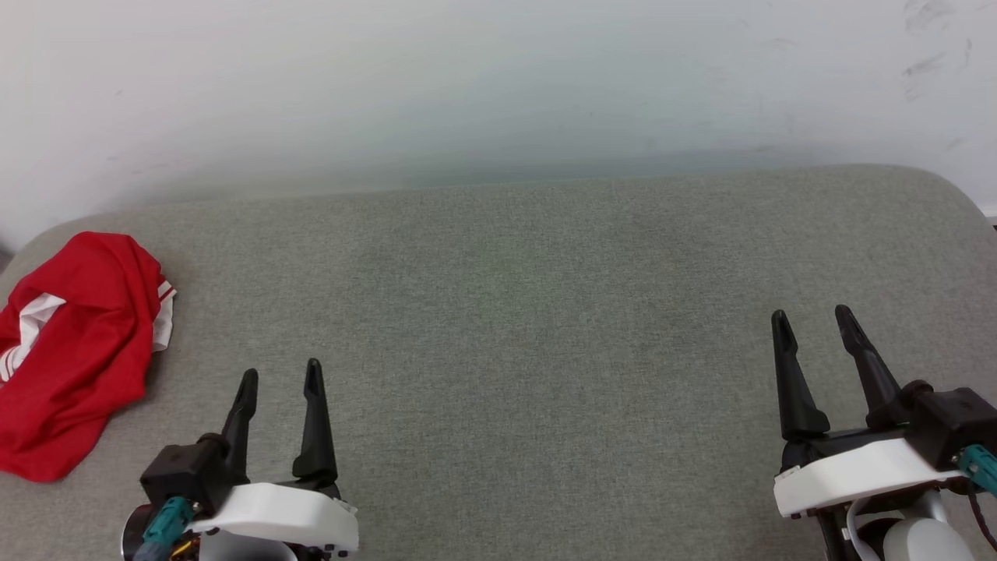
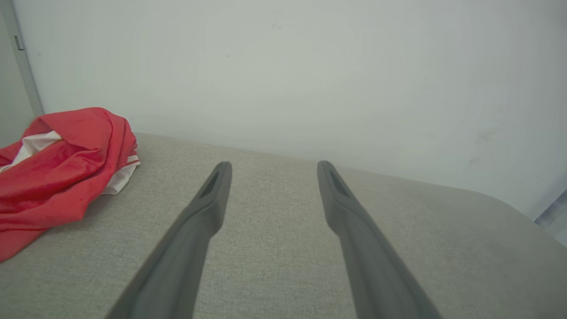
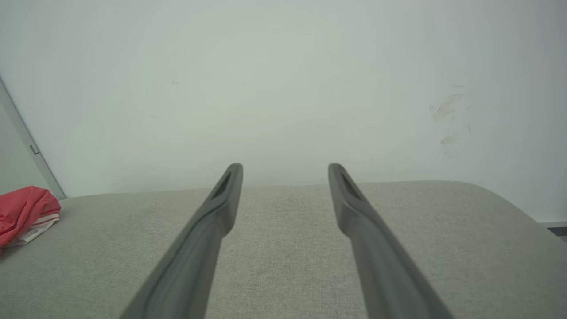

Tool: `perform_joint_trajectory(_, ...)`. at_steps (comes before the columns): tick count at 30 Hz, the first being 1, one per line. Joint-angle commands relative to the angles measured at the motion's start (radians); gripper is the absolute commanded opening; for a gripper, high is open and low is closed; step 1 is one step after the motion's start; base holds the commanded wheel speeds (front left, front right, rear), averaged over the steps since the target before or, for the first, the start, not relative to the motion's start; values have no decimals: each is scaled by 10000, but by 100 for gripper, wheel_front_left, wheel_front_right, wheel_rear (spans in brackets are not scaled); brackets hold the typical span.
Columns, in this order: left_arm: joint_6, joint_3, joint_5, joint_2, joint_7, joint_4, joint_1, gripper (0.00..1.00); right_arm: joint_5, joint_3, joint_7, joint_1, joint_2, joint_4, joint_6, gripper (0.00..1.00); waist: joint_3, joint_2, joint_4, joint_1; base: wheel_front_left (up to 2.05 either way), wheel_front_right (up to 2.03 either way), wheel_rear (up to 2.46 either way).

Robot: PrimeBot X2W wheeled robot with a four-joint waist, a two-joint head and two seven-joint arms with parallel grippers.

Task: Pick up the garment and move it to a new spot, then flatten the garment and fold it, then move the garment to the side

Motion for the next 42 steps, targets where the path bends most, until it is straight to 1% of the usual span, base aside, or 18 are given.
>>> perform_joint_trajectory(1, 173, -221, 263, 175, -105, -96, 8, 100, -297, -41, -109, -37, 7, 2, 22, 100, 8, 0, -11, 0, 0, 0, 0)
perform_joint_trajectory(5, 522, -568, 580, 399, -204, 7, 4, 100, -853, -25, -205, -87, 8, 131, 22, 100, 27, 0, -38, 0, 0, 0, 0)
perform_joint_trajectory(9, 740, -818, 811, 481, -304, 108, -11, 100, -1346, 30, -296, -119, 9, 128, 23, 100, 51, 0, -72, 0, 0, 0, 0)
perform_joint_trajectory(11, 792, -862, 881, 494, -324, 75, -34, 100, -1465, 34, -320, -128, 9, 115, 23, 100, 59, 0, -80, 0, 0, 0, 0)
perform_joint_trajectory(16, 713, -971, 985, 411, -434, 9, 4, 100, -1687, 123, -431, -122, 10, 36, 23, 100, 74, 0, -106, 0, 0, 0, 0)
perform_joint_trajectory(18, 543, -812, 841, 265, -485, -44, 76, 100, -1570, 119, -472, -106, 10, 19, 20, 100, 80, 0, -111, 0, 0, 0, 0)
perform_joint_trajectory(20, 236, -541, 721, 55, -514, -129, 134, 100, -1378, 70, -522, -94, 11, 18, 14, 100, 86, 0, -115, 0, 0, 0, 0)
perform_joint_trajectory(23, -416, -30, 665, -297, -596, -276, 229, 100, -939, -12, -572, -78, 11, 64, 14, 100, 96, 0, -126, 0, 0, 0, 0)
perform_joint_trajectory(26, -1097, 544, 737, -627, -645, -297, 392, 100, -322, -1, -660, -25, 13, 382, 14, 100, 88, 0, -138, 0, 0, 0, 0)
perform_joint_trajectory(28, -1497, 855, 883, -796, -686, -199, 456, 100, -297, 0, -677, -59, 15, 471, 14, 100, 83, 0, -151, 0, 0, 0, 0)
perform_joint_trajectory(31, -1983, 1173, 1140, -952, -748, 15, 547, 100, -420, 105, -745, -21, 14, 602, 14, 100, 75, 0, -178, 0, 0, 0, 0)
perform_joint_trajectory(34, -2299, 1321, 1512, -1025, -797, 223, 573, 100, -480, 139, -802, 24, 15, 768, 14, 100, 67, 0, -206, 0, 0, 0, 0)
perform_joint_trajectory(37, -2490, 1300, 1919, -1051, -862, 419, 592, 100, -558, 164, -855, 47, 15, 940, 14, 100, 61, 0, -239, 0, 0, 0, 0)
perform_joint_trajectory(42, -2567, 1264, 2252, -1067, -949, 509, 611, 100, -766, 205, -950, 0, 16, 1111, 14, 100, 84, 0, -287, 0, 0, 0, 0)
